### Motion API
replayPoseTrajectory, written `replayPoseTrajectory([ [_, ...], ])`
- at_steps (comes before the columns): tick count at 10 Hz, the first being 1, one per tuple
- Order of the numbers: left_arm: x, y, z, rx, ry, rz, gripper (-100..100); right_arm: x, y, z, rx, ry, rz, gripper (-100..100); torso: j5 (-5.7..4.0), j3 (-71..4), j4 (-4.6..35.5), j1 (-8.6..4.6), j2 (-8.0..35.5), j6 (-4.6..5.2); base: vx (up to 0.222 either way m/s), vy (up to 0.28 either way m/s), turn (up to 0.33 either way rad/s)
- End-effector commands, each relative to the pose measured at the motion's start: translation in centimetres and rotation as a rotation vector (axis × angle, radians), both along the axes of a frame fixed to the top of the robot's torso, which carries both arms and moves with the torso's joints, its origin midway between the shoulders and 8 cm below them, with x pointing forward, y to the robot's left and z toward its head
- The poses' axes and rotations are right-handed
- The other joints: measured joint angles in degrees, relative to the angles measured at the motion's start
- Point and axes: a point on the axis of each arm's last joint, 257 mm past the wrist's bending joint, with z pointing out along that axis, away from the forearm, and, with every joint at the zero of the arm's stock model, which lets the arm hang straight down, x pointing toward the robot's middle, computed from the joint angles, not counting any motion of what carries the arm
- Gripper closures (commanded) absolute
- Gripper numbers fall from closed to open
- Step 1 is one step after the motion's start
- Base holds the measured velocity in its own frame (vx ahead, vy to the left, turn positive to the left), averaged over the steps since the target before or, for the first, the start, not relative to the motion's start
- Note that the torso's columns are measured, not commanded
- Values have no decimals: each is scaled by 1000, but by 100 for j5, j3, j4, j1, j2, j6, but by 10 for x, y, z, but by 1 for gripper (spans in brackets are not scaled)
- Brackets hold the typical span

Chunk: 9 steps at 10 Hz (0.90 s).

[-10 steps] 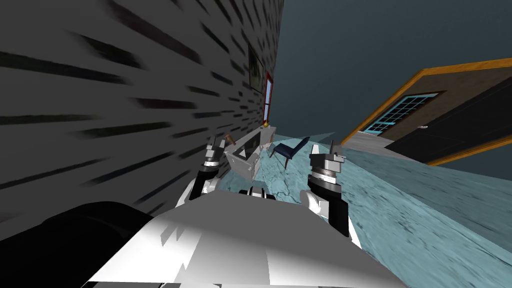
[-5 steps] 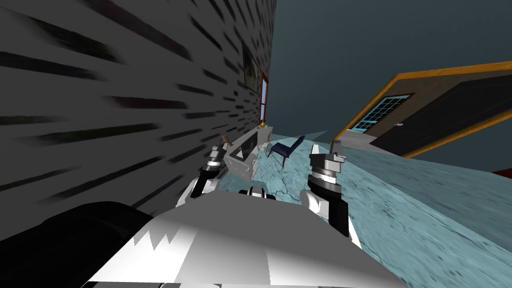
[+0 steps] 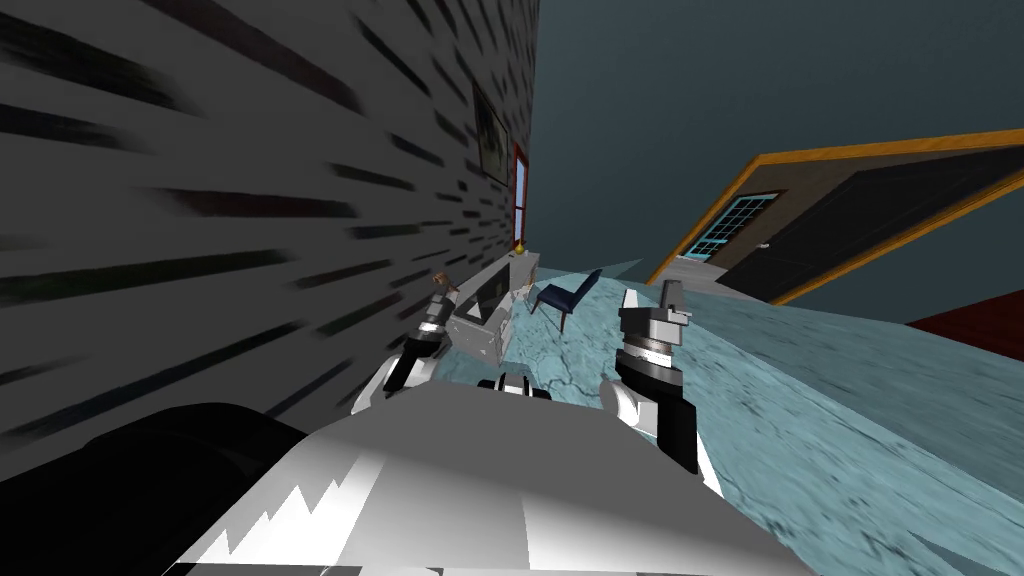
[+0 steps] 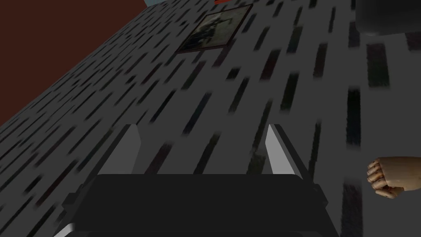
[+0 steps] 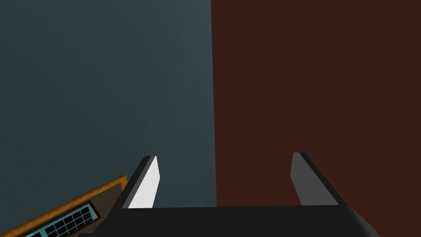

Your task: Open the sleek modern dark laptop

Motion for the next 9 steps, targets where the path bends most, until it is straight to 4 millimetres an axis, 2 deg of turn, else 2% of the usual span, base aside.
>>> replayPoseTrajectory([
  [1,9,2,-20,32,74,4,-100,0,0,0,0,0,0,0,0,0,0,0,0,0,25,5,-113],
  [4,14,4,-37,71,132,3,-100,0,0,0,0,0,0,0,0,1,0,0,2,0,18,5,-86],
  [9,25,15,-81,172,285,17,-100,0,0,0,0,0,0,0,0,0,0,-1,-1,2,21,5,-128],
])
